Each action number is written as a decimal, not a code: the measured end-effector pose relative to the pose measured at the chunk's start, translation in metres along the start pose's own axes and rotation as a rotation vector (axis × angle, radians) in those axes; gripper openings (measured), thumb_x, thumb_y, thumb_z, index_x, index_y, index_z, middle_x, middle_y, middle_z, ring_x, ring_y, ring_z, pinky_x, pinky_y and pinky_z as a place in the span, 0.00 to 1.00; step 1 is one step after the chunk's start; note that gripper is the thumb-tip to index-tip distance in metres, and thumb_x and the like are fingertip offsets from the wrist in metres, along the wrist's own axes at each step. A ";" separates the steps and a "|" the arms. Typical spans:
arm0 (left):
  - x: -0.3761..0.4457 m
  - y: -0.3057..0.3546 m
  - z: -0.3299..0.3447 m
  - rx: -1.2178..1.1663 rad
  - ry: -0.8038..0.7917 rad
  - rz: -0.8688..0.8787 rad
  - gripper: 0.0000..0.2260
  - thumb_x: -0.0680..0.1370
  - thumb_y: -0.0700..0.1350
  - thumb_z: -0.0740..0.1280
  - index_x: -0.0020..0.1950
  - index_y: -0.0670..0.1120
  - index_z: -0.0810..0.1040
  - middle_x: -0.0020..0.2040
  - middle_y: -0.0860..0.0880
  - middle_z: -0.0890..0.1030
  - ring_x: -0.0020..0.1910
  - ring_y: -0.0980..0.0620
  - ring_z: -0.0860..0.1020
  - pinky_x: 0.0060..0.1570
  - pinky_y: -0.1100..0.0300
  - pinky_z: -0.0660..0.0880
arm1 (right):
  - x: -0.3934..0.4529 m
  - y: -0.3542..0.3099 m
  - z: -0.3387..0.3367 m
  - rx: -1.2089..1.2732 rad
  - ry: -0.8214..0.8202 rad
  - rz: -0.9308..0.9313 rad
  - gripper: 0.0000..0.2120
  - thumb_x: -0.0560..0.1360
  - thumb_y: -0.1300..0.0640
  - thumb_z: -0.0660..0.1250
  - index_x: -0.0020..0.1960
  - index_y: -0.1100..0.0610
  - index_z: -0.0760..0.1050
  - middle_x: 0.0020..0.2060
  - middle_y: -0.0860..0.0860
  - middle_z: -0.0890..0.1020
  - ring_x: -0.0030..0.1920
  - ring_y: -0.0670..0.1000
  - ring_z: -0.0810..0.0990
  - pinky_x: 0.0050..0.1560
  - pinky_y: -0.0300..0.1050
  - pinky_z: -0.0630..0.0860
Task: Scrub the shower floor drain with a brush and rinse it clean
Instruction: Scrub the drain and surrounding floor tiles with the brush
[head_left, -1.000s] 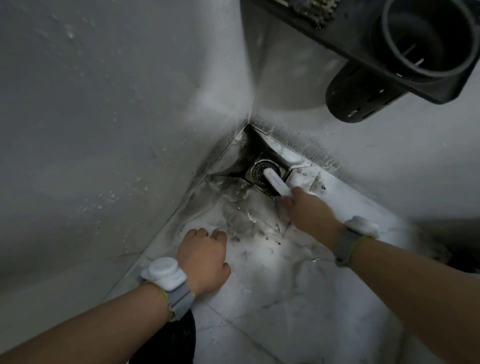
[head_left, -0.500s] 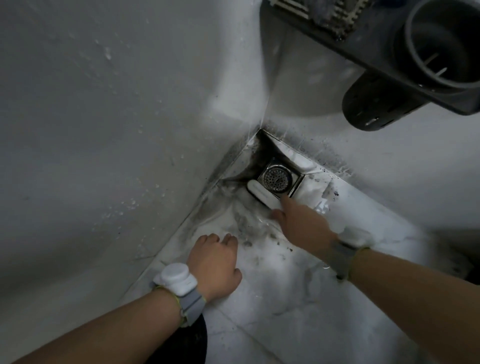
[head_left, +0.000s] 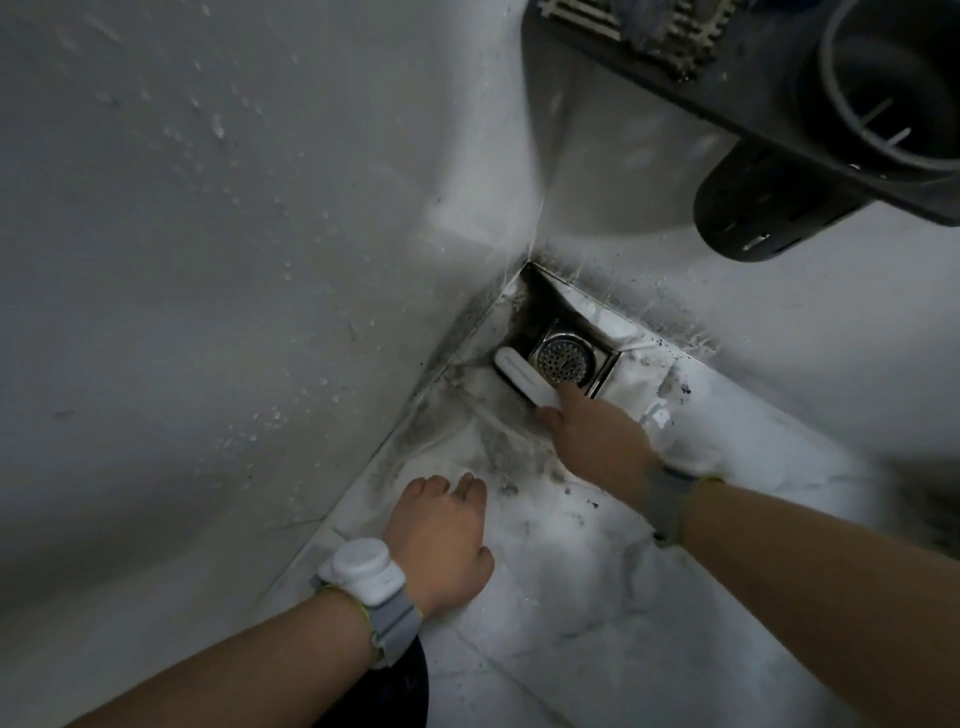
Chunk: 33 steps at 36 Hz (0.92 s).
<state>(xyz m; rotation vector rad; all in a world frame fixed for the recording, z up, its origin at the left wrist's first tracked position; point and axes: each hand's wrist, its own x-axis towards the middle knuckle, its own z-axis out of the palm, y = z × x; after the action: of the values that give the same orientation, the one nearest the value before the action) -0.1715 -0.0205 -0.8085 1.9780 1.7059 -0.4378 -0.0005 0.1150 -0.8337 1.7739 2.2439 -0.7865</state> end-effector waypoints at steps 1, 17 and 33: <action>0.002 -0.003 0.000 0.002 0.007 0.001 0.33 0.76 0.56 0.59 0.78 0.42 0.59 0.72 0.43 0.71 0.63 0.43 0.72 0.66 0.52 0.65 | -0.008 0.005 0.001 -0.002 0.018 0.024 0.15 0.82 0.42 0.52 0.58 0.52 0.65 0.40 0.53 0.79 0.39 0.59 0.79 0.40 0.52 0.77; -0.001 0.001 -0.002 0.015 0.029 -0.024 0.29 0.75 0.55 0.60 0.73 0.42 0.64 0.66 0.44 0.75 0.59 0.44 0.73 0.63 0.52 0.66 | 0.012 -0.021 -0.006 -0.097 0.033 -0.036 0.17 0.82 0.43 0.54 0.60 0.55 0.67 0.44 0.57 0.81 0.43 0.60 0.80 0.36 0.48 0.67; 0.001 0.000 -0.003 0.004 0.022 -0.012 0.29 0.75 0.54 0.59 0.74 0.43 0.64 0.65 0.44 0.75 0.58 0.44 0.73 0.60 0.53 0.66 | 0.028 -0.003 -0.017 -0.133 -0.125 -0.078 0.19 0.82 0.40 0.52 0.59 0.55 0.66 0.43 0.54 0.79 0.38 0.56 0.76 0.37 0.49 0.74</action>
<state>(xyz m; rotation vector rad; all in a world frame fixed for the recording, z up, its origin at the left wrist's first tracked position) -0.1716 -0.0179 -0.8072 1.9837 1.7325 -0.4251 -0.0081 0.1469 -0.8314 1.5432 2.2384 -0.7228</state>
